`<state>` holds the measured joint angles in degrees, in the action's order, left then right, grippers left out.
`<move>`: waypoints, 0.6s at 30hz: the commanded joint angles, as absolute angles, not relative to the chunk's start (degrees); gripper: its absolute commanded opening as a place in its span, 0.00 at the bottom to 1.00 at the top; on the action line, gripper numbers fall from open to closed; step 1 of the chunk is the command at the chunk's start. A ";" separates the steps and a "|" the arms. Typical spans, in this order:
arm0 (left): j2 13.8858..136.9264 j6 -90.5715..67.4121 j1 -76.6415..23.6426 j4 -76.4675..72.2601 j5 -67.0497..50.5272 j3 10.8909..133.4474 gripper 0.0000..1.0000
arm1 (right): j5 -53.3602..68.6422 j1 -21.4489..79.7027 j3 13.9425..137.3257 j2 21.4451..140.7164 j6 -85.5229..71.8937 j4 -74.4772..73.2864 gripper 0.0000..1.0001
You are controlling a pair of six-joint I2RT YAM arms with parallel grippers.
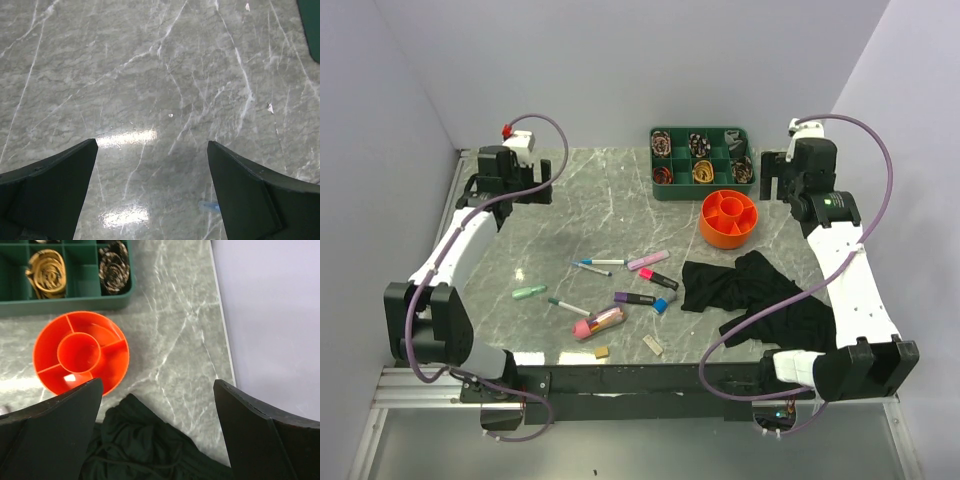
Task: Sort the stationery into containers
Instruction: Move the storage box to the center of the board.
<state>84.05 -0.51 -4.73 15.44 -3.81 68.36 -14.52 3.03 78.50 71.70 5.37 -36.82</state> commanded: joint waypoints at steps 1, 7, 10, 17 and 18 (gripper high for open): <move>80.77 -3.77 -4.66 14.77 -4.74 69.34 0.99 | -11.52 3.16 77.53 68.82 8.07 -30.61 1.00; 79.80 -2.37 -4.57 14.41 -7.73 69.08 0.99 | 4.81 3.51 77.95 66.80 26.71 -30.41 1.00; 81.47 -3.34 -4.57 14.68 -6.42 70.31 0.99 | 11.68 3.60 82.68 69.77 28.22 -35.31 1.00; 83.67 -3.34 -5.01 15.99 -7.74 71.19 0.99 | 16.09 7.11 91.75 81.81 24.88 -41.22 0.86; 83.93 -3.25 -5.01 16.08 -7.56 71.45 0.99 | 15.56 8.77 92.28 83.04 23.92 -41.13 0.86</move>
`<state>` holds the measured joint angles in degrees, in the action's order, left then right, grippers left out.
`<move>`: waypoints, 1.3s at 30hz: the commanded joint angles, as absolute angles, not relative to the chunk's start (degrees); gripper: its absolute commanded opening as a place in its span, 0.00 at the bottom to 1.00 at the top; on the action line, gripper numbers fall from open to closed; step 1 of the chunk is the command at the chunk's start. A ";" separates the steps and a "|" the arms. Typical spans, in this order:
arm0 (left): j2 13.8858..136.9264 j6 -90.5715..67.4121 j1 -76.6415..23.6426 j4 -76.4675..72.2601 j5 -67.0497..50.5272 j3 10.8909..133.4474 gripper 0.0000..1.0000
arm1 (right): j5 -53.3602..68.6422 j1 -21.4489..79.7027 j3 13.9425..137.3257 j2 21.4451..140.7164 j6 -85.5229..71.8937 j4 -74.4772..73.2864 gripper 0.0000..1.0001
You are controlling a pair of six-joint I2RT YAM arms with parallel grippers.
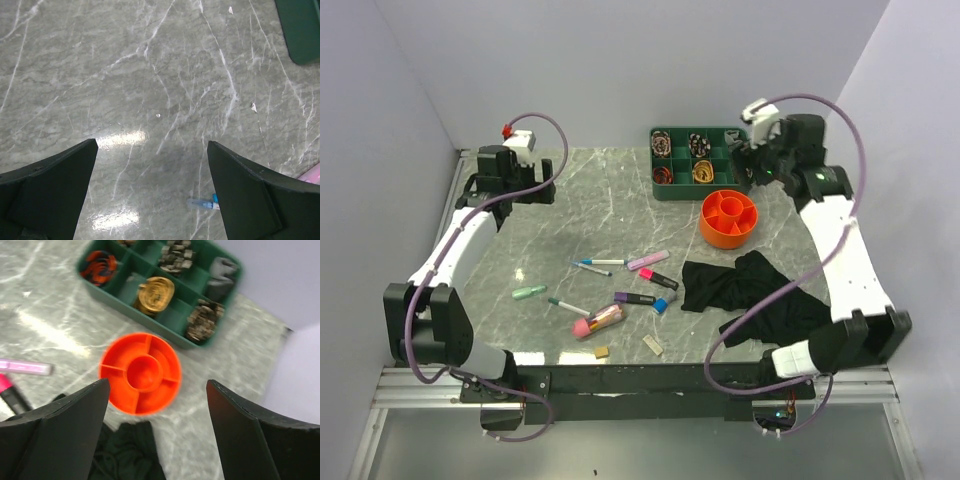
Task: Sort the stationery into containers
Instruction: Move the storage box to the center of the board.
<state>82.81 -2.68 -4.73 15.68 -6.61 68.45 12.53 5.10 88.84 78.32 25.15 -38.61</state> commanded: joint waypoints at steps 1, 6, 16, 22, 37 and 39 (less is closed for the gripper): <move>84.02 -3.16 -5.10 16.26 -7.30 71.54 0.99 | 14.25 9.57 94.20 86.19 22.86 -41.65 0.85; 83.85 -1.76 -5.01 16.87 -4.93 71.98 0.99 | 15.99 13.00 102.56 97.28 12.59 -46.93 0.78; 84.29 1.67 -5.10 19.16 -0.18 72.42 0.99 | 10.11 20.65 106.00 109.07 -1.82 -44.21 0.50; 84.64 2.29 -5.01 19.42 -0.17 72.42 0.99 | -2.35 20.92 103.72 108.72 -11.14 -42.36 0.49; 86.13 1.67 -5.01 19.77 -0.18 72.51 1.00 | -11.87 19.34 99.75 110.30 -18.28 -42.80 0.50; 86.13 1.58 -5.01 19.78 -0.18 72.51 0.99 | -12.13 18.99 99.93 110.91 -18.46 -42.80 0.49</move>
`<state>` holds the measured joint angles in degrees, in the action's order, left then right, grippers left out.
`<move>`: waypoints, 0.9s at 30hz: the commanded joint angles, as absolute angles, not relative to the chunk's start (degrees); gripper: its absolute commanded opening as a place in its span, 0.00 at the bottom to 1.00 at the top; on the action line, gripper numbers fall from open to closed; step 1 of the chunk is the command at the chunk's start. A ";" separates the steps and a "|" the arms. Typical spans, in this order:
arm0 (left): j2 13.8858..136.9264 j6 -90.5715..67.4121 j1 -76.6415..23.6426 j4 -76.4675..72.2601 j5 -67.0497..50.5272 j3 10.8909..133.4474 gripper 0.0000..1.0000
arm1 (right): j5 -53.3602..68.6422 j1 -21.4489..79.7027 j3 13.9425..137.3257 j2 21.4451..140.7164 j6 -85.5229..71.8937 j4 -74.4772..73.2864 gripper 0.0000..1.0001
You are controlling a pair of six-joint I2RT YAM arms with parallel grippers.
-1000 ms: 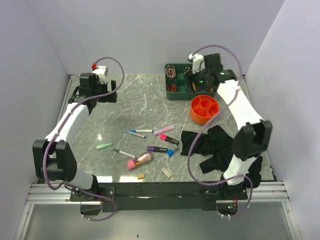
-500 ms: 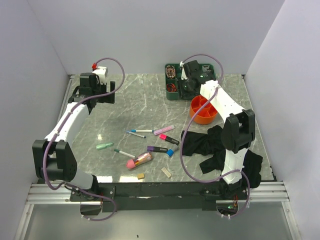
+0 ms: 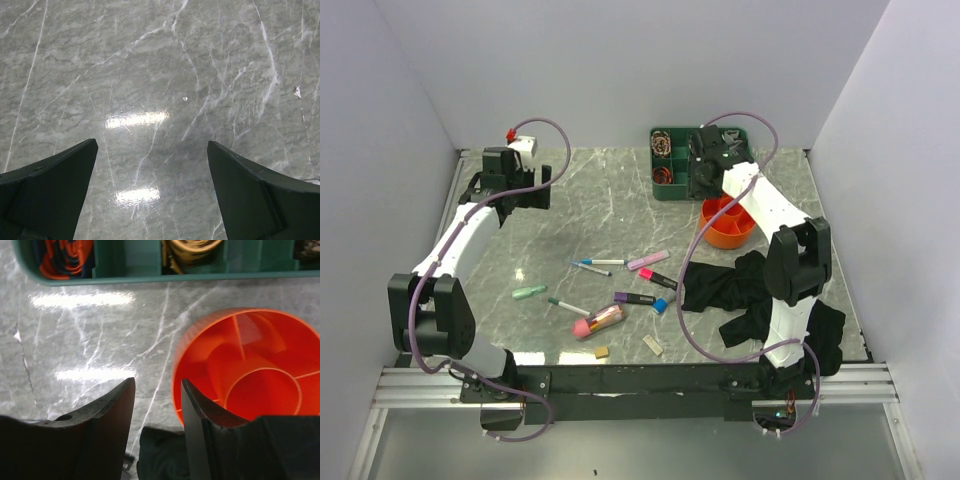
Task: Sort the stationery into containers
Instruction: Move the storage box to the center of the board.
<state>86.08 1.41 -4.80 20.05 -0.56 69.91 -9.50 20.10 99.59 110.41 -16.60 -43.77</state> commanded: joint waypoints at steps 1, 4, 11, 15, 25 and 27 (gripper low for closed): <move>86.39 1.50 -5.01 19.86 -0.18 72.60 0.99 | -12.22 18.72 100.02 111.09 -18.46 -42.98 0.49; 86.66 1.32 -5.01 20.04 -0.35 72.86 0.99 | -11.95 18.19 99.23 111.71 -18.63 -43.24 0.48; 86.84 1.93 -5.01 20.30 -0.18 73.21 0.99 | -10.29 17.75 97.91 113.55 -18.46 -43.07 0.44; 86.92 1.85 -5.27 20.39 -0.18 72.69 0.99 | -9.76 17.75 99.31 115.39 -18.63 -42.98 0.42; 86.75 1.84 -5.45 20.39 -0.18 72.60 0.99 | -9.05 20.12 99.49 114.88 -16.79 -43.42 0.04; 86.31 2.20 -5.45 20.30 -0.18 72.42 0.99 | -8.88 22.32 98.88 113.12 -15.65 -43.51 0.00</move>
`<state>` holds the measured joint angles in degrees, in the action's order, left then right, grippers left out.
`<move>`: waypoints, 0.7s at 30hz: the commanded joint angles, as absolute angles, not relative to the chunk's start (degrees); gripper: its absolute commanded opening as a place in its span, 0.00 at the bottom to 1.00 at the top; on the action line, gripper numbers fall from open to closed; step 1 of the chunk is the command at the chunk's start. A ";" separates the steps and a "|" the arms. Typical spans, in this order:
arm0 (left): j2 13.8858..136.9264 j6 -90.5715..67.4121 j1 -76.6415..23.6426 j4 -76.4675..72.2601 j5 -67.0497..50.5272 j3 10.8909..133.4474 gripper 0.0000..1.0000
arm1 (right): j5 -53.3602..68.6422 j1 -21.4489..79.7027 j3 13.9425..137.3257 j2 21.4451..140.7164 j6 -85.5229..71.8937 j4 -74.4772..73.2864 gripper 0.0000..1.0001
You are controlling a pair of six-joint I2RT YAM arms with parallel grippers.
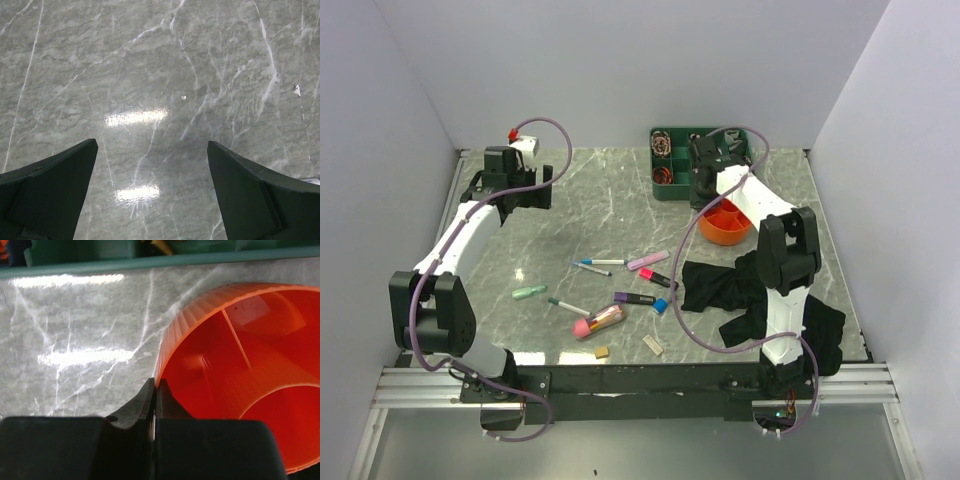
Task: Sort the stationery into containers
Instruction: Move the storage box to the center of the board.
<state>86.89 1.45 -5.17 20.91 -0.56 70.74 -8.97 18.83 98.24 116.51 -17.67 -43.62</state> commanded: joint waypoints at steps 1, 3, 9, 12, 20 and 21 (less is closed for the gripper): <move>86.13 2.63 -5.45 20.13 -0.18 72.25 1.00 | -8.70 23.11 98.62 112.59 -15.30 -43.51 0.00; 85.52 2.90 -5.45 19.69 -0.18 71.72 0.99 | -8.70 25.57 97.48 111.19 -14.50 -43.33 0.00; 82.10 4.83 -5.80 18.99 1.48 69.26 0.99 | -7.39 33.55 95.98 108.99 -11.78 -42.72 0.00; 79.20 6.15 -6.33 17.58 2.98 66.72 1.00 | -6.68 37.34 97.11 109.51 -8.62 -41.14 0.00; 73.13 5.80 -7.65 16.52 7.47 61.97 1.00 | -7.03 44.29 104.41 116.27 4.20 -36.66 0.00; 72.78 5.80 -7.65 16.26 8.86 61.88 0.99 | -7.21 44.64 104.59 116.71 5.18 -35.78 0.00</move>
